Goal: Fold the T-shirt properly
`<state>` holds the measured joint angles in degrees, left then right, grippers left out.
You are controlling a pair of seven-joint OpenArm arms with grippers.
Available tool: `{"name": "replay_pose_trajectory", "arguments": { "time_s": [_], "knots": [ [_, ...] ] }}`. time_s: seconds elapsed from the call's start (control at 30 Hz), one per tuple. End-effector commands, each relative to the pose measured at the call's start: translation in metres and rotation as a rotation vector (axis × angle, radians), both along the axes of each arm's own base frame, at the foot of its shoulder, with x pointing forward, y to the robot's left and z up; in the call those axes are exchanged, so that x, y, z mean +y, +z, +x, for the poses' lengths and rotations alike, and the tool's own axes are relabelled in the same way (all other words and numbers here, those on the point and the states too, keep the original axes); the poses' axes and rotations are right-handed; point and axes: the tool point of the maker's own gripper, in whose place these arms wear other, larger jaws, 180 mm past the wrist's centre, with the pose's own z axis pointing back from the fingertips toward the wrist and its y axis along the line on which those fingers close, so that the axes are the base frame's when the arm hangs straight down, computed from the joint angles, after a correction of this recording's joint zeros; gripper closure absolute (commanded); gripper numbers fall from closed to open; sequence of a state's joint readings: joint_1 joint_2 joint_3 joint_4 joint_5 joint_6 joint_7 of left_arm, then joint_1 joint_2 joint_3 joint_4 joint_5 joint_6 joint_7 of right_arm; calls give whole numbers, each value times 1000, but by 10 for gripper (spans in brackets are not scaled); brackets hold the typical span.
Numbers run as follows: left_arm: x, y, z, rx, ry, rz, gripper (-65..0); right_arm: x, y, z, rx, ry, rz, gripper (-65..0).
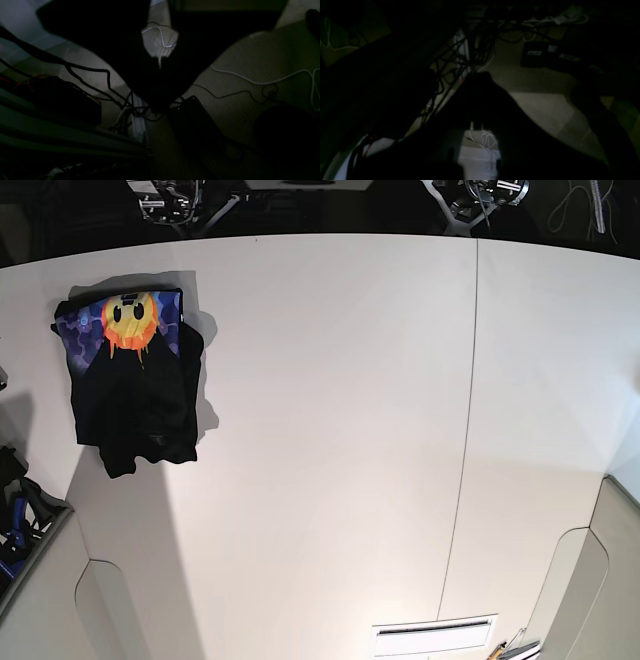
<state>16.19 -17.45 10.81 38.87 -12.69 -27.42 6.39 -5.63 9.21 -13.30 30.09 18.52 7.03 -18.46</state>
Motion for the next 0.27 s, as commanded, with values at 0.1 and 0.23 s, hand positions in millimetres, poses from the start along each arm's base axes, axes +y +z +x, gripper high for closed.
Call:
{"name": "replay_pose_trajectory", "arguments": {
  "time_s": [0.1, 0.23],
  "knots": [
    [4, 1, 1, -8, 1, 1, 0, -2, 1, 7, -17, -2, -3, 0],
    [3, 3, 6, -37, 7, -5, 0, -2, 1, 7, -17, -2, -2, 0]
  ]
}}
